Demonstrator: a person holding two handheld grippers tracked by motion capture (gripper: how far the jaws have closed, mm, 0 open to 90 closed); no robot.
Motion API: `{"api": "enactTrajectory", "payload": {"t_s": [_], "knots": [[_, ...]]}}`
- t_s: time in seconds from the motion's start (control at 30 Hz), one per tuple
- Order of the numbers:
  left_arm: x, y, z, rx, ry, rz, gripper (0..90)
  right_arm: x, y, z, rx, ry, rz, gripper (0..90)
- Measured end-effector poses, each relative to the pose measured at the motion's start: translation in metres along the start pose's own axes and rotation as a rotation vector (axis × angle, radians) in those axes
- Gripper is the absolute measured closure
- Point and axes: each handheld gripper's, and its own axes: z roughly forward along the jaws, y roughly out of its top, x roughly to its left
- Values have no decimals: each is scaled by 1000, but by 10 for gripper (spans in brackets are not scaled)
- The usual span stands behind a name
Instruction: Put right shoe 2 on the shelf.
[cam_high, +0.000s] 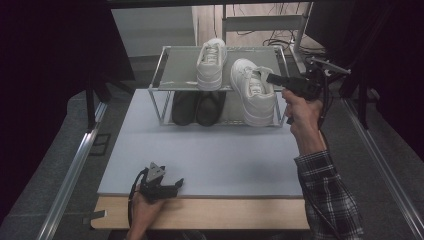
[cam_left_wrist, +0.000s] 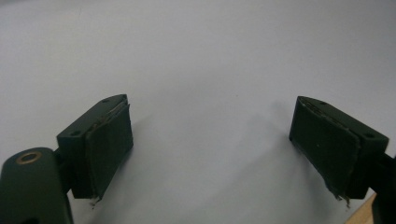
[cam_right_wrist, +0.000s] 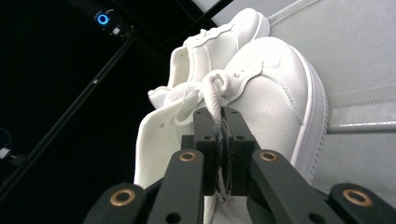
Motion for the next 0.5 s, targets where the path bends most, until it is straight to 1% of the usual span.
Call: {"api": "enactTrajectory", "payload": {"t_s": [0.33, 0.5], "knots": [[0, 0, 0, 0, 1, -2, 128, -4, 10, 22, -28, -23, 19, 864], [0, 0, 0, 0, 0, -1, 128, -5, 17, 34, -41, -44, 16, 864]]}}
